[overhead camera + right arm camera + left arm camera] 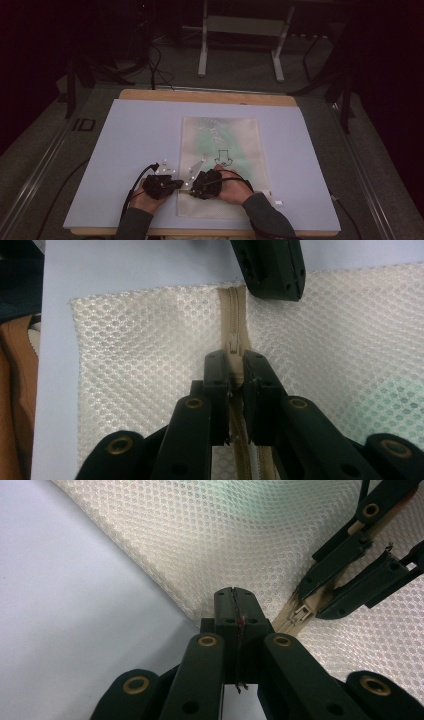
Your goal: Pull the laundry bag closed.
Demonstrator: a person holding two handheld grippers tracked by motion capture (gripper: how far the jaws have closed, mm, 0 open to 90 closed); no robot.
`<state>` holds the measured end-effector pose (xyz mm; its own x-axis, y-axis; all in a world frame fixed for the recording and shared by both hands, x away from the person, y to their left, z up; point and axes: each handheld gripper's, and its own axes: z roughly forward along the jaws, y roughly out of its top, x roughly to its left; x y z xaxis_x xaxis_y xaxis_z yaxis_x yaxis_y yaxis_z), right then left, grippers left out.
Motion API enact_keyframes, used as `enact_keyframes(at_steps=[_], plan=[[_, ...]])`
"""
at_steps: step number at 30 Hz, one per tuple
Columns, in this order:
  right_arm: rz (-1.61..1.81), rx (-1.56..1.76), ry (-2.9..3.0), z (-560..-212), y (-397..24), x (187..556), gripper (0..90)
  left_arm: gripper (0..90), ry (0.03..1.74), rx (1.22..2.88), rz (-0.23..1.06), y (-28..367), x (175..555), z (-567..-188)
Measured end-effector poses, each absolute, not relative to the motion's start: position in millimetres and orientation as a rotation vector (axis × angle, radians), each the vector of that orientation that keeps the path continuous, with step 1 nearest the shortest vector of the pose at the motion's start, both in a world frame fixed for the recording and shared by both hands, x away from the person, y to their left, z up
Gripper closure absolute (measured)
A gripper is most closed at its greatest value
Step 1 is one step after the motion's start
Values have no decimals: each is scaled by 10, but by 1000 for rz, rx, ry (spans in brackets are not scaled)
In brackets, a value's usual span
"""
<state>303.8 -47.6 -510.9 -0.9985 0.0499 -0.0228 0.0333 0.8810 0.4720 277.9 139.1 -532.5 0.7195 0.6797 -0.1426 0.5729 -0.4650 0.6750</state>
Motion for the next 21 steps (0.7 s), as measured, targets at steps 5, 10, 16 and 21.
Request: enact_keyframes(at_steps=[5,10,16,21], plan=[[746,71,3010,-5104,-518,3024,823,897,946,2196,194,1386,2775,-5323],[753,79,3007,-5107,-576,3017,824,897,947,2197,194,1385,2775,-5323],[742,75,3004,-5103,-602,3007,823,897,949,2198,197,1381,2772,-5321],[745,81,3006,-5104,-626,3006,823,897,947,2200,200,1380,2770,-5320]])
